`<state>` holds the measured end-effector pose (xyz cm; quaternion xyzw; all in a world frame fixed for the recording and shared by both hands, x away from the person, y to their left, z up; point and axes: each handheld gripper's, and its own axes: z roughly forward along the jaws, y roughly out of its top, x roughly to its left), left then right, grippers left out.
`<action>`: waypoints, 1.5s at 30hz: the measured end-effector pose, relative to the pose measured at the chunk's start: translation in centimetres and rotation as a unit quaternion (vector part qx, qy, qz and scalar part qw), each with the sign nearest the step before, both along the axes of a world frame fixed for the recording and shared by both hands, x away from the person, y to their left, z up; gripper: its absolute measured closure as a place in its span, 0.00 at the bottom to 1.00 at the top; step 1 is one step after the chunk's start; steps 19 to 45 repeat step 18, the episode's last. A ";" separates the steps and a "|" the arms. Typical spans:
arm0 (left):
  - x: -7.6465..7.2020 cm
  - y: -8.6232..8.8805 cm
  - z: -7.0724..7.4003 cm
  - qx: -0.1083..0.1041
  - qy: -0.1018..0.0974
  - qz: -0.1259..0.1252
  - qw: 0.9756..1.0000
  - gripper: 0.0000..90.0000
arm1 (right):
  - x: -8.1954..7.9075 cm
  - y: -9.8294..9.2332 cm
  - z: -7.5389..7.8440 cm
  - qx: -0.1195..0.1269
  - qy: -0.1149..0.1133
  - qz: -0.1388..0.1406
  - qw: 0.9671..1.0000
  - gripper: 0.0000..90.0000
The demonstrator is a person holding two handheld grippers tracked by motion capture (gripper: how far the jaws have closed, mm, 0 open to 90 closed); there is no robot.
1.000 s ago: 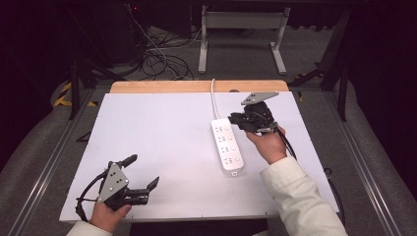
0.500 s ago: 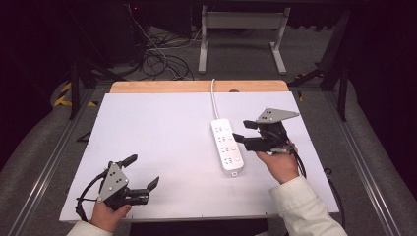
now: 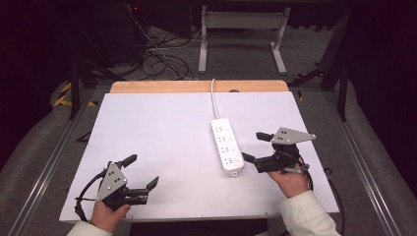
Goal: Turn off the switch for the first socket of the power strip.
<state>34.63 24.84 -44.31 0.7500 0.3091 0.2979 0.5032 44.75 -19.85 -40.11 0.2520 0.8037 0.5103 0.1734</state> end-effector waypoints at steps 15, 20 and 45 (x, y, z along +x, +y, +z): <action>0.0 0.0 0.0 -0.006 0.003 -0.005 1.000 0.08 | -2.5 -3.7 -5.8 0.032 0.001 -0.021 0.999 0.00; 0.1 0.0 -0.1 -0.002 0.007 -0.006 1.000 0.08 | -3.0 -4.1 -6.7 0.030 0.015 -0.028 0.999 0.00; 0.1 0.0 -0.1 -0.002 0.007 -0.006 1.000 0.08 | -3.0 -4.1 -6.7 0.030 0.015 -0.028 0.999 0.00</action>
